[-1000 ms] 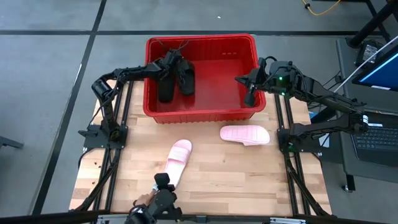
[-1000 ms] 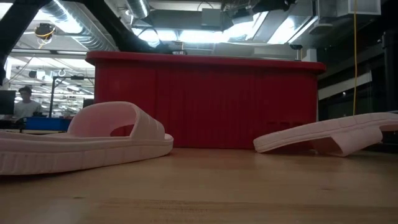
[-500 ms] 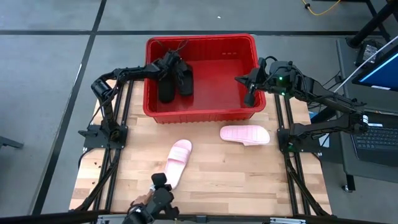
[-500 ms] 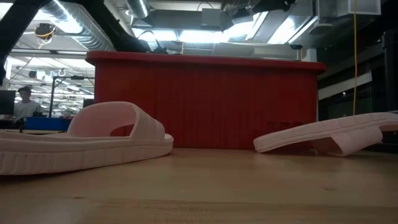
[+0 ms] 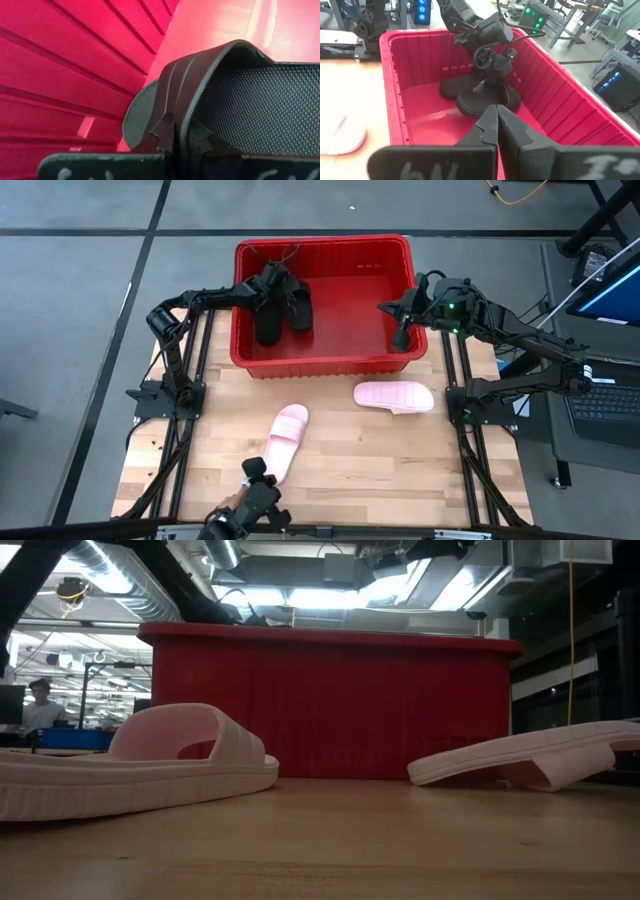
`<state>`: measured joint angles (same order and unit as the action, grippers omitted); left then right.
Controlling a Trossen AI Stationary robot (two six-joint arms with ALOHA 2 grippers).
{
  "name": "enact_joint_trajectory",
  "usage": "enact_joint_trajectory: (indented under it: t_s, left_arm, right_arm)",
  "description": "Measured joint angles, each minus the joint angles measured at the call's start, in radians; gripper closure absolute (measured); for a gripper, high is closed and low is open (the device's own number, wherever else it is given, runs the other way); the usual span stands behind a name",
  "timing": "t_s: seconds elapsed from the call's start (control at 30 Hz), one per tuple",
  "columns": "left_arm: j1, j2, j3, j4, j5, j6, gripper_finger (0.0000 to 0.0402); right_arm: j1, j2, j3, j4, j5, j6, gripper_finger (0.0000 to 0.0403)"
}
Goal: Pick and place slides into bin
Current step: Put the black slipper into the red bin
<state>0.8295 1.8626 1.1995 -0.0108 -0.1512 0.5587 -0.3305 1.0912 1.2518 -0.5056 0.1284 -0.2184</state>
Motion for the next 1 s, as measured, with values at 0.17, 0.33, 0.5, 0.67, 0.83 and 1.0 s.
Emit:
enact_joint_trajectory:
  t_s: [0.17,0.33,0.5,0.67,0.83,1.0]
  left_arm:
    - [0.0,0.0,0.0,0.001,-0.004,0.001,0.0394]
    - [0.0,0.0,0.0,0.005,-0.004,-0.019,0.0393]
    - [0.0,0.0,0.0,0.007,-0.004,-0.006,0.0393]
    - [0.0,0.0,0.0,0.007,-0.004,-0.006,0.0379]
    - [-0.001,0.0,0.0,0.007,-0.004,-0.023,0.0353]
    - [-0.001,0.0,0.0,0.008,-0.004,-0.031,0.0335]
  right_arm:
    - [0.0,0.0,0.0,0.0,0.0,0.004,0.0399]
    - [0.0,0.0,0.0,-0.001,0.0,0.003,0.0399]
    - [0.0,0.0,0.0,-0.001,0.0,0.003,0.0399]
    - [0.0,0.0,0.0,-0.002,0.0,0.003,0.0399]
    - [0.0,0.0,0.0,-0.015,0.0,0.002,0.0399]
    - [0.0,0.0,0.0,-0.031,0.0,0.001,0.0398]
